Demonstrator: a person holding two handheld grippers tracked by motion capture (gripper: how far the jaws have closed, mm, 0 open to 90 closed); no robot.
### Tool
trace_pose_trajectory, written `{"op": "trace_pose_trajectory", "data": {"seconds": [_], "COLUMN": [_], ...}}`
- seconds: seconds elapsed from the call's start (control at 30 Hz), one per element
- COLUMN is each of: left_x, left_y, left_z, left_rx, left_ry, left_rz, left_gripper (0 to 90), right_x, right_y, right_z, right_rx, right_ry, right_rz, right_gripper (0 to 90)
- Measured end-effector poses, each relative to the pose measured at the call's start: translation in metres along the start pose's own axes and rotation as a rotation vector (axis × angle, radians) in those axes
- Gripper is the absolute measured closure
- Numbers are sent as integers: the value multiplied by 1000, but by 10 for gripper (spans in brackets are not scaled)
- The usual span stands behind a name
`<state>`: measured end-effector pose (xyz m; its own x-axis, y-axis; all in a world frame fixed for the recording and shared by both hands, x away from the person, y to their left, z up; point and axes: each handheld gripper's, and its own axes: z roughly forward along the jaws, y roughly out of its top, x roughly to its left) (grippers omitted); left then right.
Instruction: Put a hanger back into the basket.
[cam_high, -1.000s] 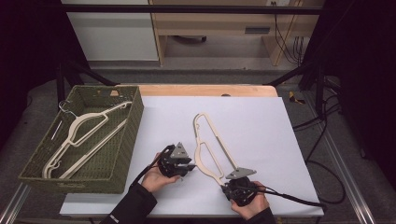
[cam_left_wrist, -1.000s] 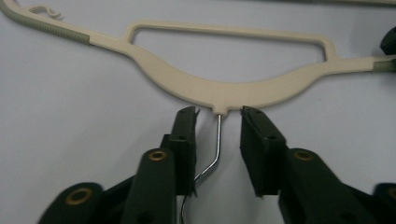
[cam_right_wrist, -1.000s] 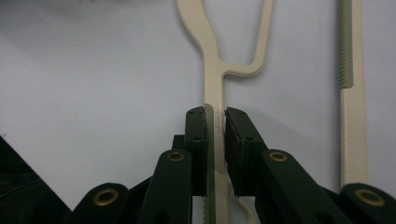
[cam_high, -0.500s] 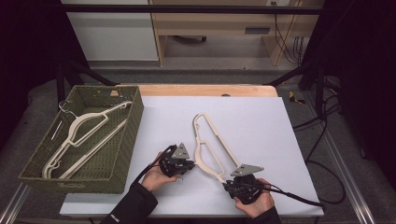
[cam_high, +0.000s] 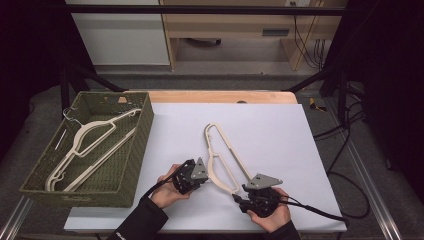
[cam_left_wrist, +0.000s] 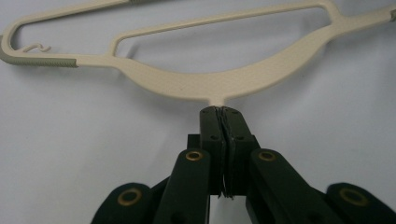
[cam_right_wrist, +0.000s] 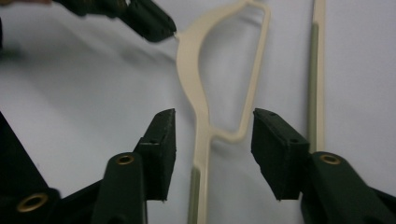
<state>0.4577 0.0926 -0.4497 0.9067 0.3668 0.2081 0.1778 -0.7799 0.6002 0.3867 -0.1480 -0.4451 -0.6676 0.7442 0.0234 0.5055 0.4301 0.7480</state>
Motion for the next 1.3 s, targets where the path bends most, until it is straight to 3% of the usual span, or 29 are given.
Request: {"op": "trace_pose_trajectory", "data": {"seconds": [0.07,0.1,0.3,0.63,0.73,0.77,0.83,0.93,1.03,1.13,1.23,1.3], "left_x": [-3,-4,-6,-8,-7,-8,-8,-4,-2,3,9,12], "left_y": [3,4,8,10,11,11,11,12,15,15,13,10], "left_z": [-3,-3,-7,-11,-12,-11,-13,-22,-37,-62,-89,-103], "left_rx": [12,16,47,57,72,61,56,6,-91,-235,-340,-382], "left_ry": [4,7,7,-6,-5,-4,-7,-45,-30,-4,33,62], "left_rz": [-7,-9,-30,-49,-38,-50,-58,-99,-148,-203,-239,-250], "left_gripper": [880,880,880,879,879,878,873,797,650,454,346,301], "right_x": [0,1,12,20,22,26,25,25,24,23,19,14], "right_y": [7,11,23,25,24,25,24,25,27,30,36,39], "right_z": [5,9,36,65,67,67,66,64,59,51,41,33], "right_rx": [-36,-41,-5,80,86,83,86,81,60,28,9,-1], "right_ry": [22,28,32,-34,-5,-4,-11,-10,-6,5,-3,-11], "right_rz": [14,-4,-46,-140,-147,-116,-163,-176,-180,-176,-163,-162], "right_gripper": [446,444,444,570,709,720,727,735,745,759,768,776]}}
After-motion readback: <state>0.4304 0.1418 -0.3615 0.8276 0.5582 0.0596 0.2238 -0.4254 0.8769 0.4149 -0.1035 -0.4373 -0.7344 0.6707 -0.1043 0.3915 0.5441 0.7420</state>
